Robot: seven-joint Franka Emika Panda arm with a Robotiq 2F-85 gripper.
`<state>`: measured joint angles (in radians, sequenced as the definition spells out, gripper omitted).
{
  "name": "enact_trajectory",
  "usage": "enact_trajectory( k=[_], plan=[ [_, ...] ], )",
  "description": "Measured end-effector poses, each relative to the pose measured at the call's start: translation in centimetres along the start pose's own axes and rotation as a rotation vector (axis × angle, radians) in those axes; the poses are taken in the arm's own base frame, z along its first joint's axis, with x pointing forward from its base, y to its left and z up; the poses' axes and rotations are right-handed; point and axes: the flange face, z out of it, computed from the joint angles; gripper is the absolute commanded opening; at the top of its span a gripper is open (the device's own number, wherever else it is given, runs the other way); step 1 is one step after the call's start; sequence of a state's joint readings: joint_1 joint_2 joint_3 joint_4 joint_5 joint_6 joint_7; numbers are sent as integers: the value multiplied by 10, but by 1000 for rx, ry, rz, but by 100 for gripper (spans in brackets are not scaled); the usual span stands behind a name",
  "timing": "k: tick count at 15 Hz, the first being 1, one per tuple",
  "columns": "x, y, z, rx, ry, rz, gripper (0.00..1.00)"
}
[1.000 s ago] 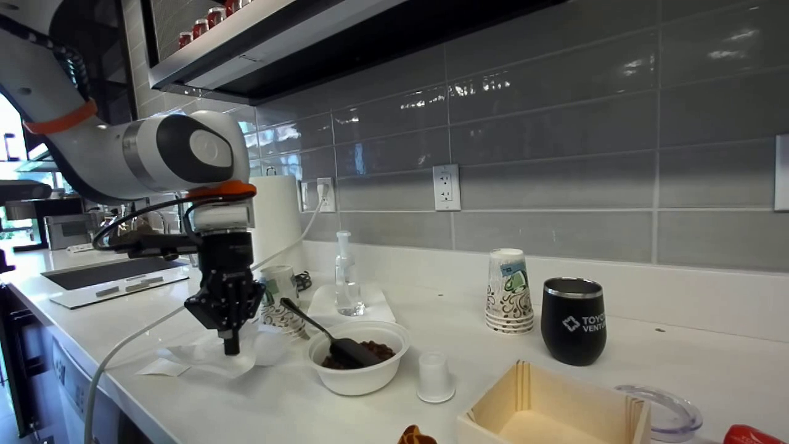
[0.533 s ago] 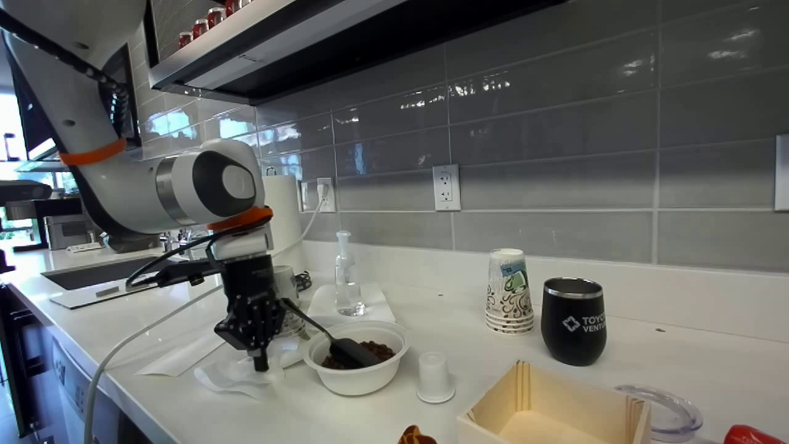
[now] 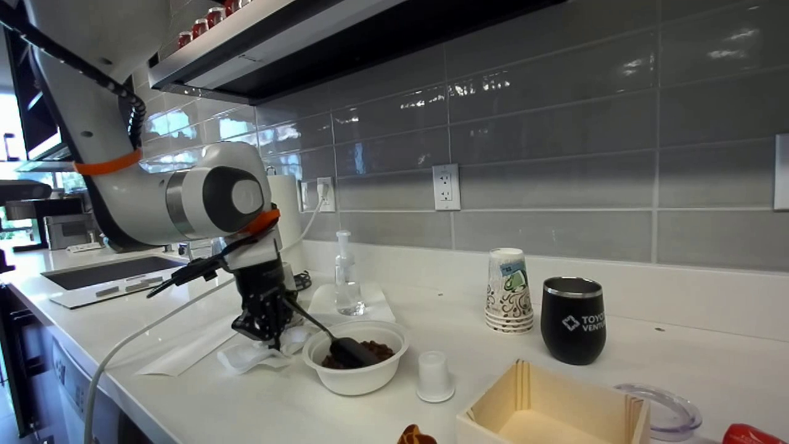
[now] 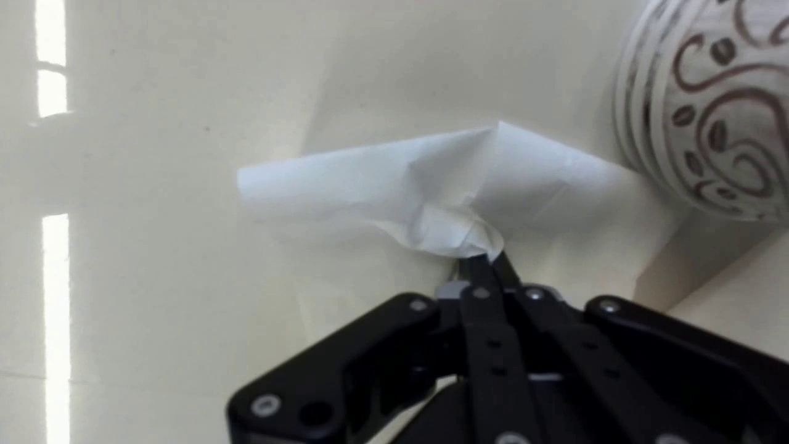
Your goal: Use one white napkin to wipe the counter.
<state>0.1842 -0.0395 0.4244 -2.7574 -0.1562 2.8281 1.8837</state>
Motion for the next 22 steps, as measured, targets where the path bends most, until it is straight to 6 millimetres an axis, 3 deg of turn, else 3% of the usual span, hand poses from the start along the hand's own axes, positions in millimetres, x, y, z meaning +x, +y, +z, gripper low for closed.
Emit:
enact_trajectory(
  k=[7,13,17,22],
  plan=[
    [-4,-9,1,1,-161,-29,0],
    [7,7,0,-215,-183,-21,0],
    [19,28,2,-366,-80,33,0],
    [26,34,1,-337,145,102,0]
  ],
)
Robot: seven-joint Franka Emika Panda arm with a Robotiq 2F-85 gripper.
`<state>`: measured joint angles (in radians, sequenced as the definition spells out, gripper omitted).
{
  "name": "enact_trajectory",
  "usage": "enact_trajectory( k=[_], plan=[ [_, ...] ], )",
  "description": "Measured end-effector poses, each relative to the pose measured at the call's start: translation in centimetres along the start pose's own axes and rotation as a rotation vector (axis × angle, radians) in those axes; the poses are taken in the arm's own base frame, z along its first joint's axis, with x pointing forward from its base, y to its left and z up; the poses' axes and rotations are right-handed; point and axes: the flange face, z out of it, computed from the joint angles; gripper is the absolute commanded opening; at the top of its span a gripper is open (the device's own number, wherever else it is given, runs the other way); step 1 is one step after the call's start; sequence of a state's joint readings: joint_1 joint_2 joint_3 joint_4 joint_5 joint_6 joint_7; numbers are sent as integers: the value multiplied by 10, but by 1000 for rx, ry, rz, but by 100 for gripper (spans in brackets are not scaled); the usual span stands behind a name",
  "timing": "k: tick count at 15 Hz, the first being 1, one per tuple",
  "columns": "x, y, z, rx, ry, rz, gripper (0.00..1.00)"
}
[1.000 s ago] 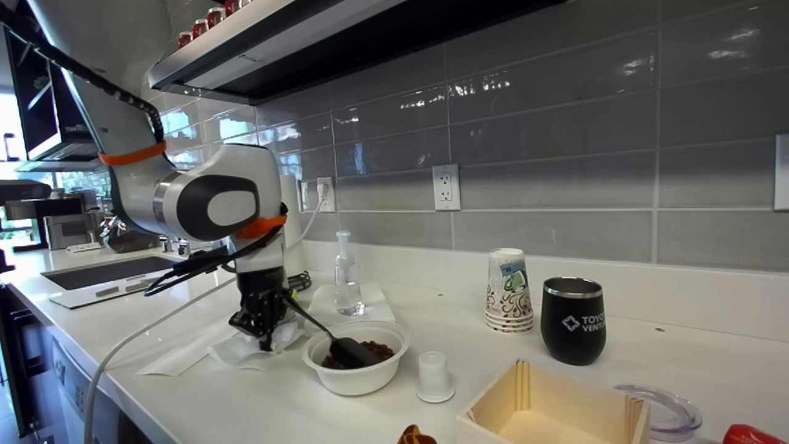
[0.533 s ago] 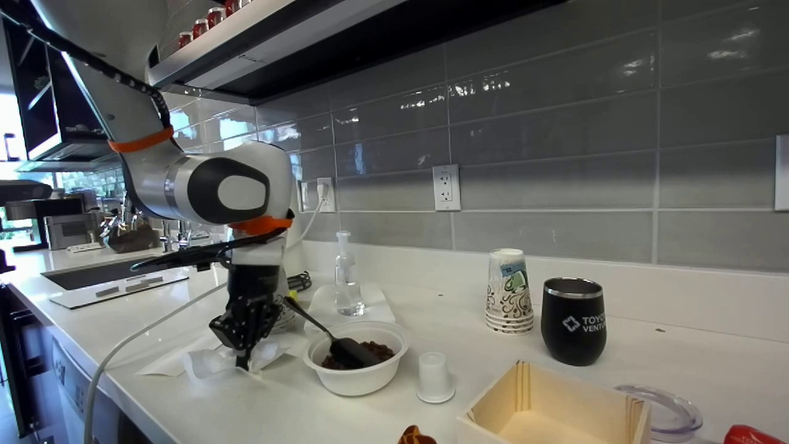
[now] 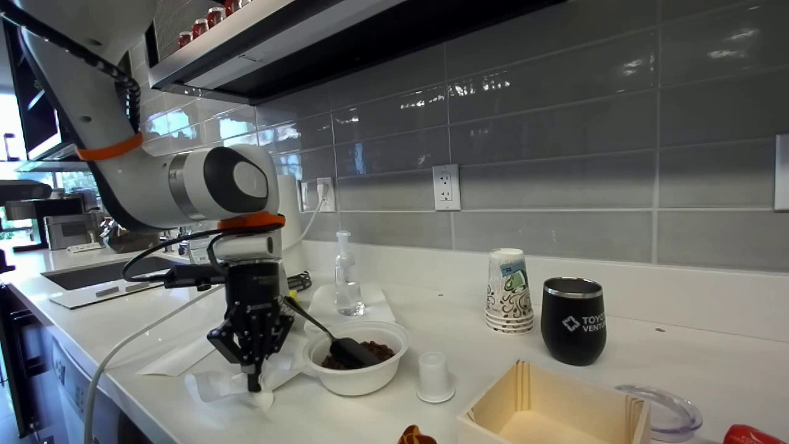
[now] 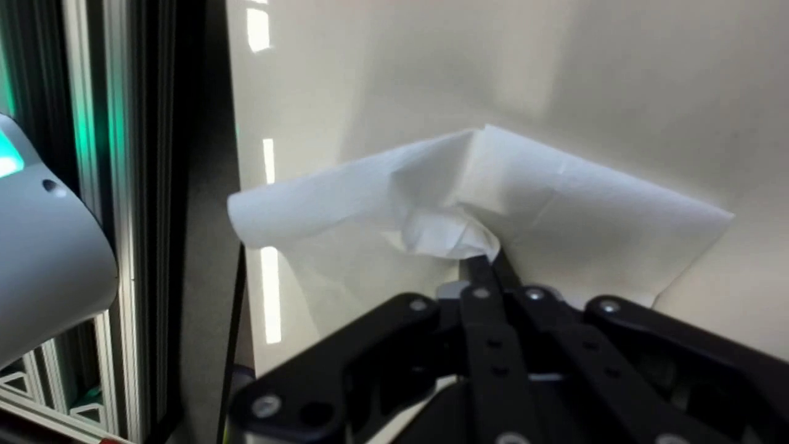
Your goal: Use one white napkin to wipe the counter.
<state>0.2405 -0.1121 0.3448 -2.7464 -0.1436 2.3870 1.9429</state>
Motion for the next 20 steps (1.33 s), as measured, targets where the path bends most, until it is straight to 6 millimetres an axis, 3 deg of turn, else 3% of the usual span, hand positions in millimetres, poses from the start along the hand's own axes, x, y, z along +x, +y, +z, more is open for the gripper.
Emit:
enact_trajectory(
  k=[5,10,20],
  plan=[
    [-7,-9,-10,143,51,69,0],
    [-20,-22,-23,299,-44,63,0],
    [-32,-45,-17,443,-280,-62,0]
  ],
)
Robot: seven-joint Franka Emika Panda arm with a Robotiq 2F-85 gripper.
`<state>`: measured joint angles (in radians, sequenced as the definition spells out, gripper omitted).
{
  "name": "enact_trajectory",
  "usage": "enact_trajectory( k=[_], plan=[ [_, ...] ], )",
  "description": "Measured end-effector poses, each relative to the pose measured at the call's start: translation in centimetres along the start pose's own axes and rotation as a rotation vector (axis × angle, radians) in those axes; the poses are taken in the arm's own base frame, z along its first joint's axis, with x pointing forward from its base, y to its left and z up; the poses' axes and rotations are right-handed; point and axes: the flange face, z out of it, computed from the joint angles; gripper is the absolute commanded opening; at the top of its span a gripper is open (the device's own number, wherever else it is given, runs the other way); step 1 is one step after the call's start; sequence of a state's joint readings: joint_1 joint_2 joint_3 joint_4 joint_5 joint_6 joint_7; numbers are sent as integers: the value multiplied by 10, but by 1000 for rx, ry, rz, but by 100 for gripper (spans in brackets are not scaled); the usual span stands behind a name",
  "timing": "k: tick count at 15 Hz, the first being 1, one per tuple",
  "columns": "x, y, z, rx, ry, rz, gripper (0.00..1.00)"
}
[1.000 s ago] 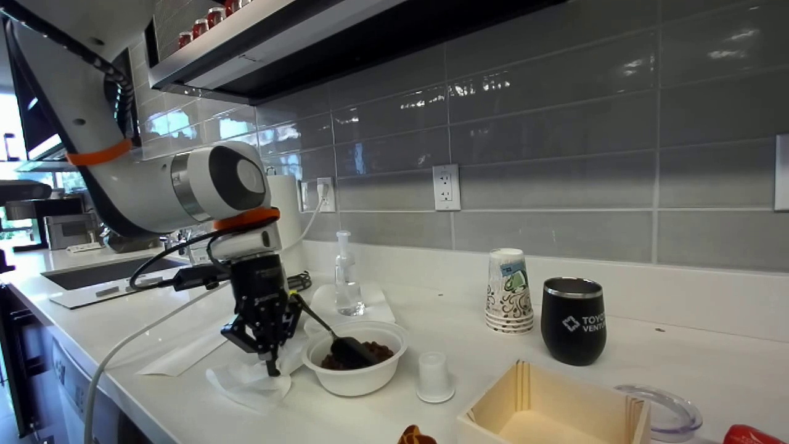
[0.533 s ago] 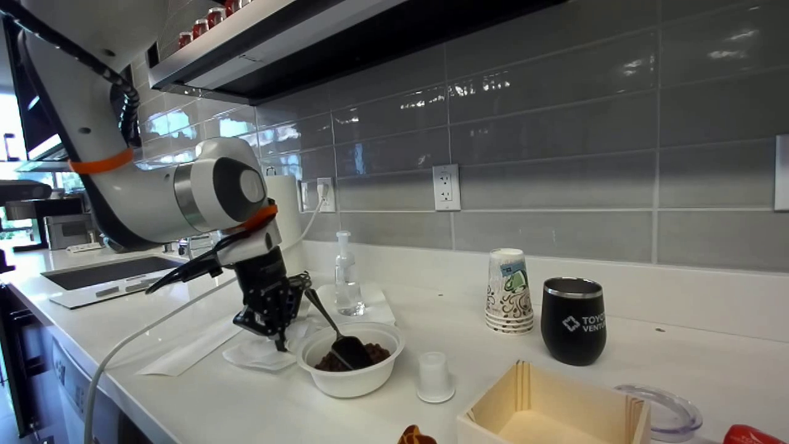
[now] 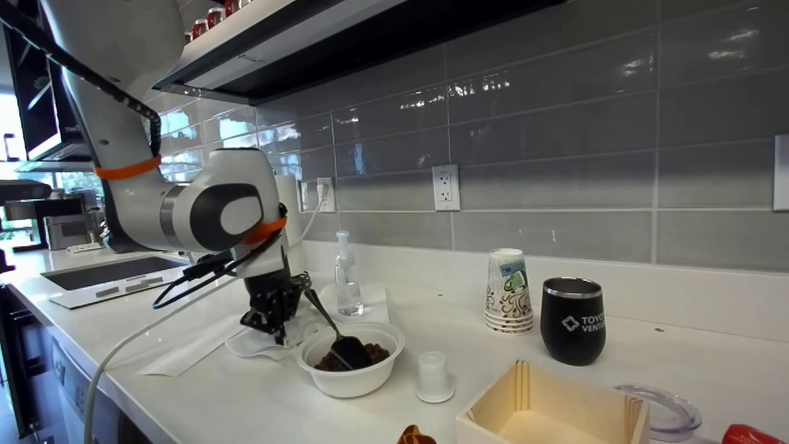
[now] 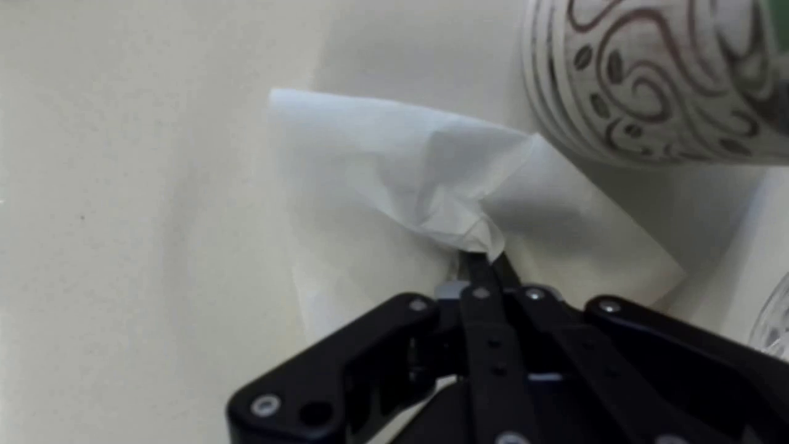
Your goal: Use one white napkin to wipe the counter.
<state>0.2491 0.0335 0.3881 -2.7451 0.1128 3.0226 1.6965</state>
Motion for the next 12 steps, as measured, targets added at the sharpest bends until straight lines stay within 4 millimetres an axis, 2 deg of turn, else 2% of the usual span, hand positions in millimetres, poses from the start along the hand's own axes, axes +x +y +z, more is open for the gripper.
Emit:
enact_trajectory(
  k=[4,6,8,12],
  plan=[
    [-23,-6,3,-23,-92,-57,0],
    [-24,-3,3,-83,-143,-75,0],
    [-11,4,0,-173,-167,-65,0],
    [34,31,-11,-339,-79,12,0]
  ],
)
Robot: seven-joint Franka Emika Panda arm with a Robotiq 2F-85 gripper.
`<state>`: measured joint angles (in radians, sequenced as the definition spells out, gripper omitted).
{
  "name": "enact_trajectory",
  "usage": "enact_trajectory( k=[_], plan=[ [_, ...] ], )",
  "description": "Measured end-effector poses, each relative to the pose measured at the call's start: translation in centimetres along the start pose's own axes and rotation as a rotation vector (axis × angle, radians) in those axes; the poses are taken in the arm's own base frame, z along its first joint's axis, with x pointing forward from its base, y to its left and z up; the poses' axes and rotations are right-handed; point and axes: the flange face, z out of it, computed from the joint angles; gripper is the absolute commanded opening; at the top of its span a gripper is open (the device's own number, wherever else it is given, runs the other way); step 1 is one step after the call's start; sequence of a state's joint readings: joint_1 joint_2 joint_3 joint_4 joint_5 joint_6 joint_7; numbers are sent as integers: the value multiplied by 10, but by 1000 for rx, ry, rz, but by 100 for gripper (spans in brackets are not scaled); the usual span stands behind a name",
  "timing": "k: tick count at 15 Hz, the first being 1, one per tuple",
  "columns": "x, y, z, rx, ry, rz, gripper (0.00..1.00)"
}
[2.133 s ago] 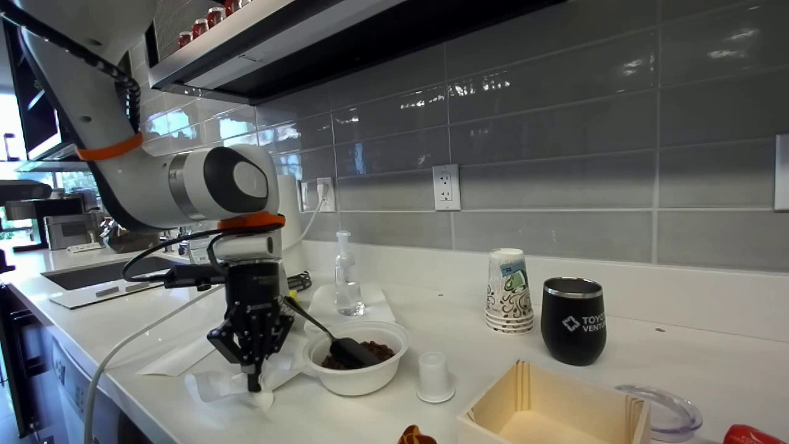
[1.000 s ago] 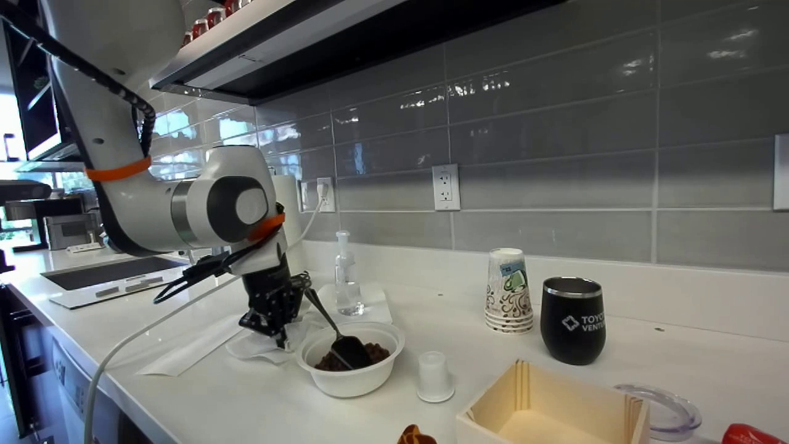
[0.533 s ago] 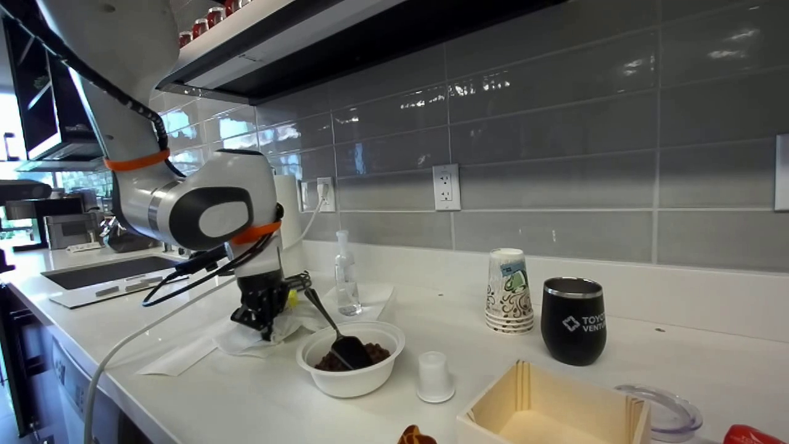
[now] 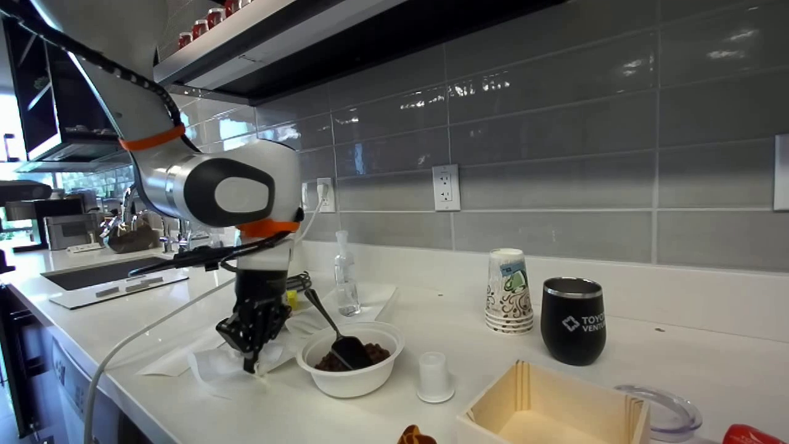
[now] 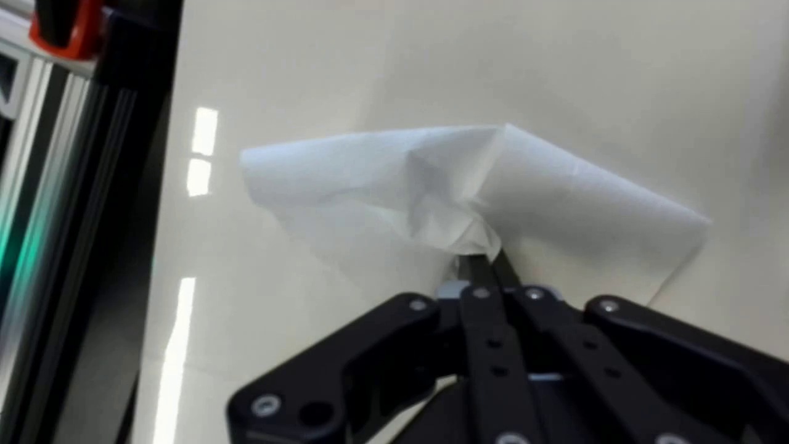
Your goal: Use one white napkin to wipe the counter.
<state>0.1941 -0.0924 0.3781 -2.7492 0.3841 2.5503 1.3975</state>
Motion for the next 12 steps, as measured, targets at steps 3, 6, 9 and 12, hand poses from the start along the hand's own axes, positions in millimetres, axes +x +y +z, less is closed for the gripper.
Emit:
enact_trajectory(
  k=[3,6,9,12],
  plan=[
    [17,8,-3,-70,127,75,0],
    [18,8,-3,-68,231,120,0],
    [10,2,-8,-15,273,135,0],
    [-2,-6,-16,71,263,117,0]
  ],
)
